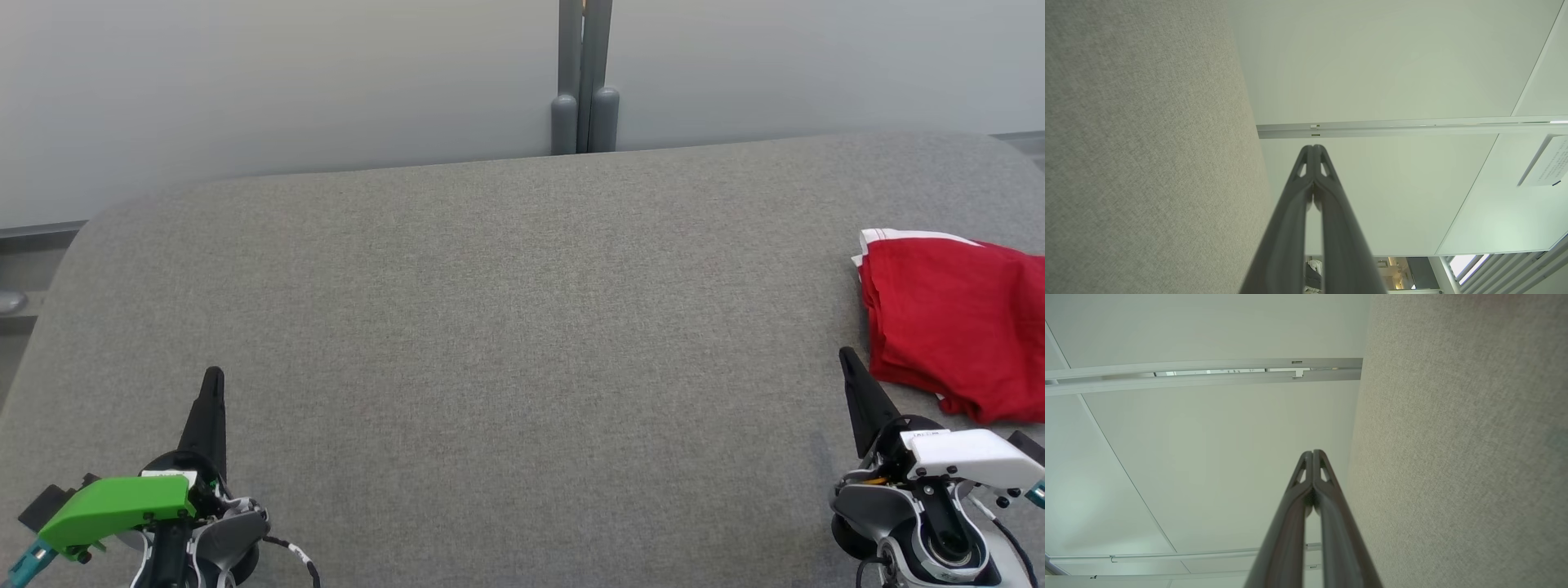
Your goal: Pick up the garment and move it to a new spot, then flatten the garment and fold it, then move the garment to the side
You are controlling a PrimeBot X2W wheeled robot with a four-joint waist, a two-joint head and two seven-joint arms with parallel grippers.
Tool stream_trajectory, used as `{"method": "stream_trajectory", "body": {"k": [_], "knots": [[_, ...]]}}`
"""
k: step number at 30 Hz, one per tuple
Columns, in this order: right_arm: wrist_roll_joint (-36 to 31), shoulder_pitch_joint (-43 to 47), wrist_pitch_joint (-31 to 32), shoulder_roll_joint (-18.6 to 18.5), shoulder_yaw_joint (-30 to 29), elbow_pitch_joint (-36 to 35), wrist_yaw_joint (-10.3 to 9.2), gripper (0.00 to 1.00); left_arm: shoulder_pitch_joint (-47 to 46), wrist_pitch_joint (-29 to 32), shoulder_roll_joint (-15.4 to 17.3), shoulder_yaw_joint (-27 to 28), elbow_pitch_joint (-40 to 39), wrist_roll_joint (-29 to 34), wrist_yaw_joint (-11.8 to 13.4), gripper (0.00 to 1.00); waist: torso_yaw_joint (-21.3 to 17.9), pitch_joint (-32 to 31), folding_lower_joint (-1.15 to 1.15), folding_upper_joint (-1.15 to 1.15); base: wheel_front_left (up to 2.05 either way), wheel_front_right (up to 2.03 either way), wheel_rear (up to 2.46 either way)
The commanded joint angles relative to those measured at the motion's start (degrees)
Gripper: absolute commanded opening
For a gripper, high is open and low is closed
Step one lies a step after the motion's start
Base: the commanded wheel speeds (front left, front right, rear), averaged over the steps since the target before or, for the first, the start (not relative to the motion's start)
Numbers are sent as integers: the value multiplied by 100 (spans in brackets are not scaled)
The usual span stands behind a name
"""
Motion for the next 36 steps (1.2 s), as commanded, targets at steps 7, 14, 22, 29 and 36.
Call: {"method": "stream_trajectory", "body": {"k": [7,14,22,29,36], "knots": [[33,-61,26,-29,-6,-16,2,0,-52,-4,0,2,-6,1,-33,0,0,0,0,0,0,0,0],[34,-61,26,-28,-6,-16,2,0,-53,-4,0,3,-6,1,-33,0,0,0,0,0,0,0,0],[34,-61,26,-28,-6,-16,2,0,-53,-4,0,3,-6,1,-33,0,0,0,0,0,0,0,0],[34,-61,26,-28,-6,-16,2,0,-53,-4,0,3,-6,1,-33,0,0,0,0,0,0,0,0],[34,-61,26,-28,-6,-16,2,0,-53,-4,0,3,-6,1,-34,0,0,0,0,0,0,0,0]]}}
